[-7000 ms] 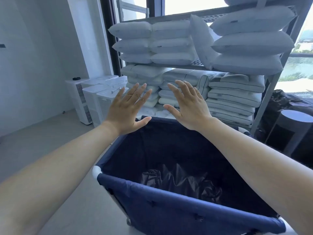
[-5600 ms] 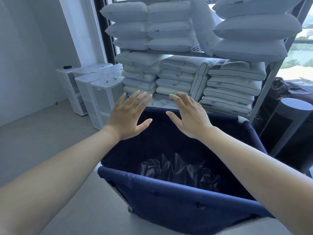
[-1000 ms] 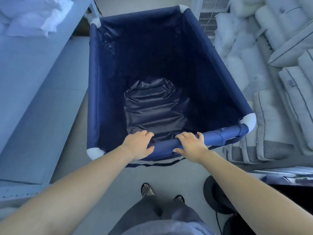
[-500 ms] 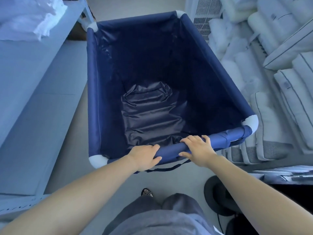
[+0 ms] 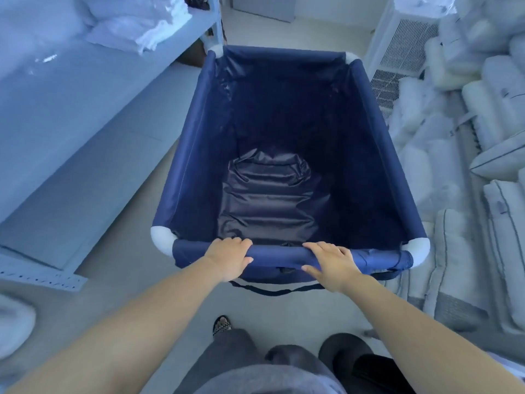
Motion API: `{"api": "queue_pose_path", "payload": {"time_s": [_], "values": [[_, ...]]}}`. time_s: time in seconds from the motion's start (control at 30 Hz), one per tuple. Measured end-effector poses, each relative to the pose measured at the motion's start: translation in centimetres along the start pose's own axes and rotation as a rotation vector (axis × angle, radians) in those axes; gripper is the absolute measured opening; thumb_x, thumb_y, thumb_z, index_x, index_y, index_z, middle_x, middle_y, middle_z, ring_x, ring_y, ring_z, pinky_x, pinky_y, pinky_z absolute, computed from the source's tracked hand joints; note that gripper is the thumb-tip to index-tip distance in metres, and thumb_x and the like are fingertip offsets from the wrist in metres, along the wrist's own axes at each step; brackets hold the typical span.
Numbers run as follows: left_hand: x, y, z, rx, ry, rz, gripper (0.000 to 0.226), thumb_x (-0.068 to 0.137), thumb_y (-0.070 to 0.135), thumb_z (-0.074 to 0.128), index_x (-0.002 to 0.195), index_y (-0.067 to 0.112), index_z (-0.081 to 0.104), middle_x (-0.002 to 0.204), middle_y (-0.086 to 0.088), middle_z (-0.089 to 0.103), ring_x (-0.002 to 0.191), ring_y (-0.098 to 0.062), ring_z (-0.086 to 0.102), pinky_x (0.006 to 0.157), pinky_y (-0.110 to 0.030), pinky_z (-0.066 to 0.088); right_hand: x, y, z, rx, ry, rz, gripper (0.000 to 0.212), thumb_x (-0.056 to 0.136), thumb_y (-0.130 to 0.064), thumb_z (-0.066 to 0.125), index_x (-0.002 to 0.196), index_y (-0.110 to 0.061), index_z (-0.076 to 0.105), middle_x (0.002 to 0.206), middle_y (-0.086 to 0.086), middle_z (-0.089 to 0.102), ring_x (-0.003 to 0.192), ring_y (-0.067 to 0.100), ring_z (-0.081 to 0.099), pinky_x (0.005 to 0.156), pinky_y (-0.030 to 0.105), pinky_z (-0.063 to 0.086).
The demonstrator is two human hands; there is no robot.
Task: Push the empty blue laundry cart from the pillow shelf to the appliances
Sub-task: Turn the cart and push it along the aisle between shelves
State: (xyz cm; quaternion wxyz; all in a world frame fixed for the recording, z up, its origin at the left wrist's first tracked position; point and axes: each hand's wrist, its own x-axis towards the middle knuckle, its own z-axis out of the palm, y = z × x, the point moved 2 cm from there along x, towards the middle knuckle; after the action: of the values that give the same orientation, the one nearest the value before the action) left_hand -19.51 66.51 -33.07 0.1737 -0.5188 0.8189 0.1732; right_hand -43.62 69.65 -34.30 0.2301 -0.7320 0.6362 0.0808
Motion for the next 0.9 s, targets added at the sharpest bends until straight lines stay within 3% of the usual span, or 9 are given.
{"api": "queue_pose_path", "payload": {"time_s": [0.23, 0.47, 0.67, 0.9], "values": [[-1.2, 2.0, 1.4, -0.006, 0.046, -0.175, 0.045, 0.096, 0.038, 0.038, 0.135, 0.016, 0.032, 0.135, -0.006, 0.045, 0.123, -0.026, 0.040, 0.105, -0.042, 0.026, -1.3, 0.9, 0.3, -0.051, -0.019, -0.039, 0.056, 0.094, -0.048, 0.041, 0.143, -0.029, 0.022, 0.143, -0.007, 0.036, 0.129, 0.016, 0.031, 0.109, 0.041, 0.019], [-2.9, 3.6, 3.9, 0.048, 0.028, -0.261, 0.055, 0.093, 0.047, 0.039, 0.136, 0.015, 0.026, 0.135, -0.007, 0.040, 0.125, -0.026, 0.034, 0.110, -0.047, 0.018, -3.2, 1.5, 2.4, -0.113, -0.068, -0.049, 0.059, 0.096, -0.053, 0.027, 0.146, -0.027, 0.012, 0.142, -0.002, 0.031, 0.129, 0.022, 0.029, 0.110, 0.044, 0.015], [-4.3, 4.2, 5.4, 0.049, -0.057, -0.305, 0.058, 0.093, 0.050, 0.036, 0.137, 0.017, 0.022, 0.134, -0.006, 0.036, 0.124, -0.026, 0.032, 0.109, -0.046, 0.017, -5.2, 0.9, 4.3, -0.149, -0.054, -0.055, 0.058, 0.096, -0.052, 0.024, 0.144, -0.022, 0.014, 0.136, 0.003, 0.032, 0.119, 0.027, 0.034, 0.108, 0.046, 0.017], [-6.1, 4.6, 6.2, 0.080, 0.064, -0.273, 0.052, 0.093, 0.050, 0.036, 0.134, 0.018, 0.029, 0.126, -0.003, 0.043, 0.116, -0.024, 0.039, 0.107, -0.041, 0.021, -6.7, 0.9, 5.2, -0.149, 0.011, -0.098, 0.053, 0.097, -0.050, 0.025, 0.142, -0.022, 0.020, 0.132, 0.002, 0.038, 0.115, 0.026, 0.038, 0.105, 0.043, 0.022]]}}
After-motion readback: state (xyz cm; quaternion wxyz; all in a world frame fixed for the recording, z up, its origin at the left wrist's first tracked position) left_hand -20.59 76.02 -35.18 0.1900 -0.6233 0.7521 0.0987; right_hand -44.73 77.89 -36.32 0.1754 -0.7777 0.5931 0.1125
